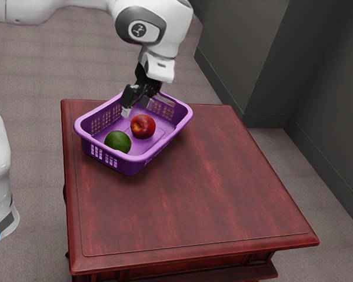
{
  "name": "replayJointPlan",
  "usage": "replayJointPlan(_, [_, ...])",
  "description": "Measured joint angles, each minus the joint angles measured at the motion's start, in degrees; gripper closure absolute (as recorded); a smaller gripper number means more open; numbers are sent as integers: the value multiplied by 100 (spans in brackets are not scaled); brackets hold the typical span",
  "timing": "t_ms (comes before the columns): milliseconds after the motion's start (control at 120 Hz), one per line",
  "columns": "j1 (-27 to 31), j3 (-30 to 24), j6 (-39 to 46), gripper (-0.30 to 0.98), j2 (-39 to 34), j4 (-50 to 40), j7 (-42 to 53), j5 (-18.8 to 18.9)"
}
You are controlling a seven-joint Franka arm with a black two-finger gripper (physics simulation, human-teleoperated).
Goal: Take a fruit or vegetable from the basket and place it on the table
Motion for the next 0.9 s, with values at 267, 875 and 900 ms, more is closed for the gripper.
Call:
replayJointPlan(267, [8,24,129,0,-147,-515,204,0])
replayJointPlan(875, [23,25,845,0,-57,-1074,327,-1])
replayJointPlan(900, [22,25,865,0,-58,-1113,326,-1])
